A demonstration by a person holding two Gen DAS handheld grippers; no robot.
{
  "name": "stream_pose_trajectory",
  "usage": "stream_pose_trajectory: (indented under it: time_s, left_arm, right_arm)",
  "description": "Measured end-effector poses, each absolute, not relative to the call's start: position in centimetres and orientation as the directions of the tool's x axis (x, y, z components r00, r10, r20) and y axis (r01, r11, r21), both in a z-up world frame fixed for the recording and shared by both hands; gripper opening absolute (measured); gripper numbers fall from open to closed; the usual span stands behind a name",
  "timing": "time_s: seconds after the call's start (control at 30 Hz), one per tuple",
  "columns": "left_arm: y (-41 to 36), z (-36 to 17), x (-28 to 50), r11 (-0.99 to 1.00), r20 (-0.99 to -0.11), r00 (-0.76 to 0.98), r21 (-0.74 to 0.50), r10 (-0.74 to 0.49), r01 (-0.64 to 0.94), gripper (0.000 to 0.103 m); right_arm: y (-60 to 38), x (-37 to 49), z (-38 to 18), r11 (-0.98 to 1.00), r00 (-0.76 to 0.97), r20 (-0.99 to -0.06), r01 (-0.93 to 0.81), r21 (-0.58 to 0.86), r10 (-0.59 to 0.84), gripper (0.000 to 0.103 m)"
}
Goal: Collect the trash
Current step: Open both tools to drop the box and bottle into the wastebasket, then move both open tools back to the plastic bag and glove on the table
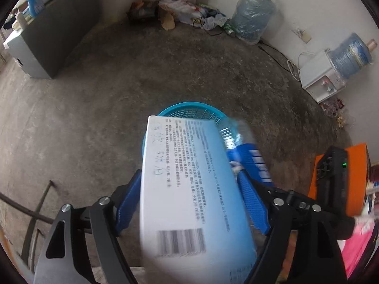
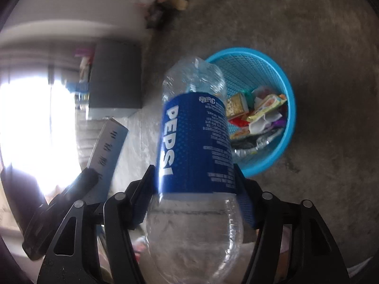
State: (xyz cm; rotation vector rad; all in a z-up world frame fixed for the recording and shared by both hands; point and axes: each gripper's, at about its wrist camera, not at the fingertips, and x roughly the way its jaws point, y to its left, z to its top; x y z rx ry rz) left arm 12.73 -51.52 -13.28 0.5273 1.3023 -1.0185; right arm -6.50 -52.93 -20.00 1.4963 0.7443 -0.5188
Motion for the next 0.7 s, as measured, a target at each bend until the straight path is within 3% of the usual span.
stream_pose_trajectory:
  time_s: [0.2,0.53,0.7]
  left_arm:
    - [-52.8,-13.9,13.2,0.557,-0.922,-0.092,-0.304,-0.375,0.773,0.082]
    - [-48.0,-9.9,11.6,0.49,-0.881,-0.064,-0.32,-0.469,0.811,0.082]
    - [-42.0,-5.7,11.4,0.48,-0.838,0.024,-0.289,-0.545,0.829,0.082]
  right_arm:
    - [-56.3,-7.0,-23.4,-0.049,0.661,-0.747,0.751,0.659,0.077,0.064]
    - [-52.1,-9.1,-19.2,0.098,0.596,-0.802,0.801,0.591,-0.03,0.064]
    - [-49.9,-8.2,-15.6,0.254,0.584,-0.805,0.798,0.547,-0.101,0.068]
